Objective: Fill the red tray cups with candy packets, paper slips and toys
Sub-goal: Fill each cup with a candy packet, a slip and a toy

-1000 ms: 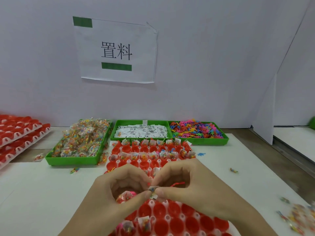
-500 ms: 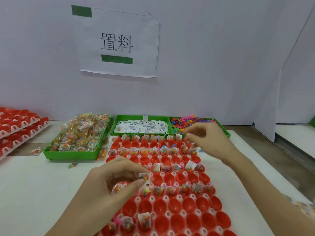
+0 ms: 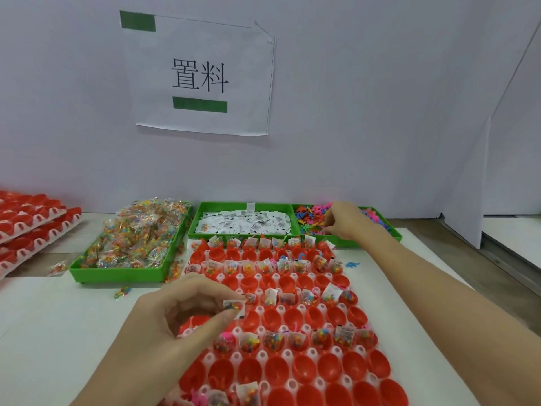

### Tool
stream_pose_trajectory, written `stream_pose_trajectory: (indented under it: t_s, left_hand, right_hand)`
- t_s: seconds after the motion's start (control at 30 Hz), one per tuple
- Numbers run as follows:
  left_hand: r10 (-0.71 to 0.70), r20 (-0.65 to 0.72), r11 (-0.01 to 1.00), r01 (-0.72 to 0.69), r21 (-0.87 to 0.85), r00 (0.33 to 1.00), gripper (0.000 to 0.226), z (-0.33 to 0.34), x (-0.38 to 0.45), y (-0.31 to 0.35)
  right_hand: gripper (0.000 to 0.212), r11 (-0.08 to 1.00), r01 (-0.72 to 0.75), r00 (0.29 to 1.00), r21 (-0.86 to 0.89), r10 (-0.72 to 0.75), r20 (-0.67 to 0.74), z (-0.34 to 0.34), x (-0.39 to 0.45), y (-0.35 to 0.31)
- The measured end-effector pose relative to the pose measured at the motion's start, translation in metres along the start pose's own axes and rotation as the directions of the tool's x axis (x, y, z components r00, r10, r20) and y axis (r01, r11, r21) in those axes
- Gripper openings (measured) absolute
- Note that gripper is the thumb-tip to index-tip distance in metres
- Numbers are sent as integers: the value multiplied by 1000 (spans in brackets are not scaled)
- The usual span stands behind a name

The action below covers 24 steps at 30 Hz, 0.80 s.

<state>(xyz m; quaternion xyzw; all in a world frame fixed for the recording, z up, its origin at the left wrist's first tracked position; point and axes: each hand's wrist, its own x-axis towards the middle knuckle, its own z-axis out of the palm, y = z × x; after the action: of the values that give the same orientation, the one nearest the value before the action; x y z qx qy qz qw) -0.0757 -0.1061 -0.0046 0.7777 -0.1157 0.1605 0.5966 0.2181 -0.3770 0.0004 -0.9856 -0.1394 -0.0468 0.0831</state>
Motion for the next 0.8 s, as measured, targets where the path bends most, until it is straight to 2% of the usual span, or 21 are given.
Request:
stream_pose_trajectory:
  t_s: [0.17, 0.33, 0.47, 0.57, 0.63, 0.67, 0.73, 0.8]
  left_hand:
    - [-7, -4, 1000, 7, -15, 1000, 23, 0, 0, 3]
    - [-11, -6, 1000, 11, -8, 1000, 21, -1, 0, 4]
    - [-16, 9, 1000, 16, 18, 1000, 22, 0, -1, 5]
    - [-27, 3, 1000, 27, 14, 1000, 20, 1, -2, 6]
    - [-51, -7, 999, 51, 1, 999, 19, 0, -2, 7]
    - [-67, -10, 998, 67, -10, 998, 18, 0, -2, 7]
    - [-110, -8, 993, 109, -44, 994, 16, 0, -3, 9]
    - [-156, 6, 985, 156, -80, 988, 18, 2, -4, 10]
  right_hand:
    - [10, 999, -34, 999, 1, 34, -22, -2, 0, -4]
    - [15, 997, -65, 983, 45, 72, -167, -7, -17, 5]
    - [32, 971, -134, 973, 200, 168, -161, -7, -30, 15]
    - [26, 908, -160, 953, 387, 244, -178, -9, -41, 18]
    - [20, 761, -127, 943, 637, 291, -159, -11, -54, 12]
    - [18, 623, -105, 948, 775, 297, -111, -13, -64, 6]
    - [17, 275, -89, 973, 957, 232, 24, -18, -91, -13]
    - [16, -69, -162, 983, 984, 78, 167, -20, -122, -34]
